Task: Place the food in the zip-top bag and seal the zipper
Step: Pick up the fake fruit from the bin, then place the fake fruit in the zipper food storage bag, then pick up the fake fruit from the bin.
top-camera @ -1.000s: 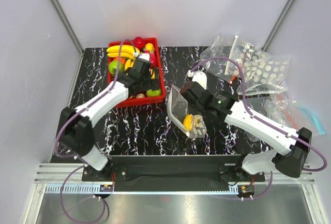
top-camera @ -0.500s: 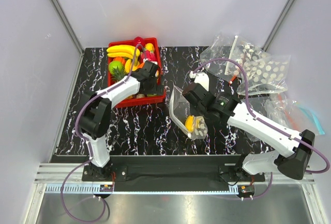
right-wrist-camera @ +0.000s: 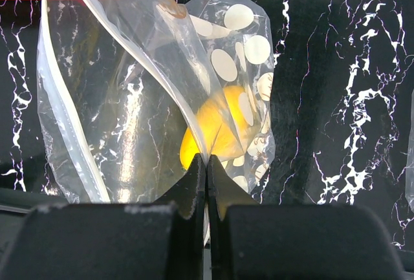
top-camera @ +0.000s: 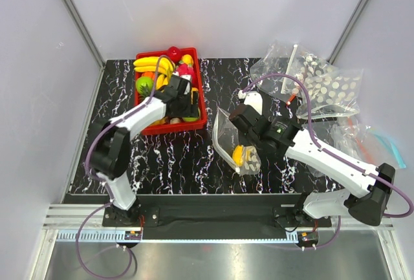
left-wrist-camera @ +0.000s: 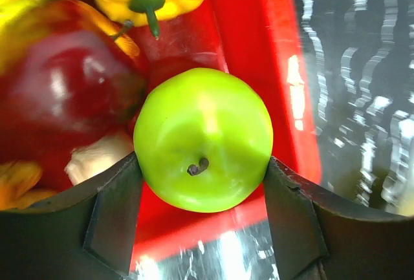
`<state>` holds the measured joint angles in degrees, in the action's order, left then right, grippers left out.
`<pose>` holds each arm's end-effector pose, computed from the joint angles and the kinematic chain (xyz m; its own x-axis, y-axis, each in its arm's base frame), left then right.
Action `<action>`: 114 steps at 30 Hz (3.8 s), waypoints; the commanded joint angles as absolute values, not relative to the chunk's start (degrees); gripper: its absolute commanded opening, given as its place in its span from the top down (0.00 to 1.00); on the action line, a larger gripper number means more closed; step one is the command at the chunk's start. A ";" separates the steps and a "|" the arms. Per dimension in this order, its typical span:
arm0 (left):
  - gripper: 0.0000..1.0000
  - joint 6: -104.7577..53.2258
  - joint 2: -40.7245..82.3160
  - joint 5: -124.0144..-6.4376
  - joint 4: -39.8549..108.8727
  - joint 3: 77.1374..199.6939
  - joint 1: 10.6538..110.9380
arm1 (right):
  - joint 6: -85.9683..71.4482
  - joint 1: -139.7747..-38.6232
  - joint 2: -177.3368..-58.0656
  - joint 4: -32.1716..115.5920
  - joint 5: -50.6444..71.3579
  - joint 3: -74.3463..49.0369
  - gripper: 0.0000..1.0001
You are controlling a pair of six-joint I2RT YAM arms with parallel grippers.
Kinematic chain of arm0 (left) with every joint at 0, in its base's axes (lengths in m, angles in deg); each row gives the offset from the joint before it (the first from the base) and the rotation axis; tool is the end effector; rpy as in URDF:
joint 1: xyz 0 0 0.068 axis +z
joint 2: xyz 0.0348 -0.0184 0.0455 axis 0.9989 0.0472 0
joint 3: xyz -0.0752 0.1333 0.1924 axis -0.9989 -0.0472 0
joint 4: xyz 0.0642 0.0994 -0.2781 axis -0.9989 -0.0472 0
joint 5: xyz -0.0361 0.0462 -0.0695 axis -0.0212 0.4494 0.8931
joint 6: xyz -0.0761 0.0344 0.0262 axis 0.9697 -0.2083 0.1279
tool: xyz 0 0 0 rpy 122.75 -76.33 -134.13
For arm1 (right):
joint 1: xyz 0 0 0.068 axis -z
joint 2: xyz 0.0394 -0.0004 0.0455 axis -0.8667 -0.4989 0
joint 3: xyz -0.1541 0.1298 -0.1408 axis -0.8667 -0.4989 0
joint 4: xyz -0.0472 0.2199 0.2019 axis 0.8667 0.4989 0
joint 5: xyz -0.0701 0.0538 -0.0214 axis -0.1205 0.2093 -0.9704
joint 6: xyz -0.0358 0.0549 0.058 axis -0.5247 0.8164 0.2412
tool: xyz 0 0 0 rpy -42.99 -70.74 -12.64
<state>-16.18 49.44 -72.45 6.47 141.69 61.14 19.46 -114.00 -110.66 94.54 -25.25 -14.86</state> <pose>0.4006 -0.1982 0.1337 -0.8443 0.0126 -0.5357 0.1559 0.9622 -0.2231 0.2222 0.2433 0.2820 -0.7021 -0.1350 -0.6992 -0.1966 0.9804 0.0081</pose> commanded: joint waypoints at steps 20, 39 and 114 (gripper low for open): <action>0.44 -0.61 2.17 -58.89 34.24 112.83 47.32 | 19.41 -113.60 -112.91 91.83 -25.94 -12.70 1.00; 0.33 -3.85 15.26 -60.83 35.32 111.67 38.96 | 18.97 -113.60 -113.00 90.42 -24.18 -12.44 1.00; 0.04 -41.66 63.15 -76.48 -7.84 164.33 66.99 | 7.28 -113.60 -108.43 85.15 -24.27 -12.79 1.00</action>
<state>-42.06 61.94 -75.86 -5.48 160.35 66.89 7.31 -114.00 -110.90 85.98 -24.09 -12.98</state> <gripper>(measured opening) 0.969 0.012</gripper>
